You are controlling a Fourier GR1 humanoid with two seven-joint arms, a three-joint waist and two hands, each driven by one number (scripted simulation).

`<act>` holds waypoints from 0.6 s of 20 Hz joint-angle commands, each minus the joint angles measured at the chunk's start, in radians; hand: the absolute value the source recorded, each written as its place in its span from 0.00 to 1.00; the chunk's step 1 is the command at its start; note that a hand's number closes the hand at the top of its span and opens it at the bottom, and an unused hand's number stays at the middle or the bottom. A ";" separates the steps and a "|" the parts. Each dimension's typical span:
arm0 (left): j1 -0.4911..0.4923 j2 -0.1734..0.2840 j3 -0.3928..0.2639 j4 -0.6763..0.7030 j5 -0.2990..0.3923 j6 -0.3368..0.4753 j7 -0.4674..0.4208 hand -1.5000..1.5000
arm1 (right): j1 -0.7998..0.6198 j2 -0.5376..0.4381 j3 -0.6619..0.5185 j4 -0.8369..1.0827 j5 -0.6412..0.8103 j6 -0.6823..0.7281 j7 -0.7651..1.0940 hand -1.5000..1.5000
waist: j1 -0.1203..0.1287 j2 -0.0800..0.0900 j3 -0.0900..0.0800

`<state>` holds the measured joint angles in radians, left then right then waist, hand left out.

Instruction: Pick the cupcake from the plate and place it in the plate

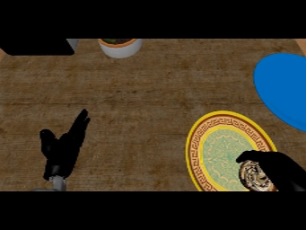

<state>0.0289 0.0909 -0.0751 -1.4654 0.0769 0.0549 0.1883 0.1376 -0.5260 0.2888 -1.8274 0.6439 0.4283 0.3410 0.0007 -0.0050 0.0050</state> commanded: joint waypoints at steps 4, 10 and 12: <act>0.057 -0.010 -0.012 -0.045 -0.006 -0.006 0.041 0.50 | -0.002 0.061 0.051 0.093 0.154 -0.085 -0.095 1.00 | 0.001 0.004 -0.005; -0.002 0.001 0.005 0.006 0.008 -0.034 0.035 0.50 | -0.183 0.195 -0.167 0.219 0.150 -0.147 0.199 1.00 | 0.042 0.022 -0.005; -0.009 -0.002 0.002 0.003 0.010 -0.037 0.032 0.50 | -0.220 0.207 -0.284 0.238 0.162 -0.217 0.317 1.00 | 0.041 0.040 -0.007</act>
<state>0.0103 0.0932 -0.0600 -1.4787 0.0855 0.0288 0.2116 0.0090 -0.3914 0.1619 -1.6689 0.7889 0.2977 0.4531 0.0246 0.0104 0.0014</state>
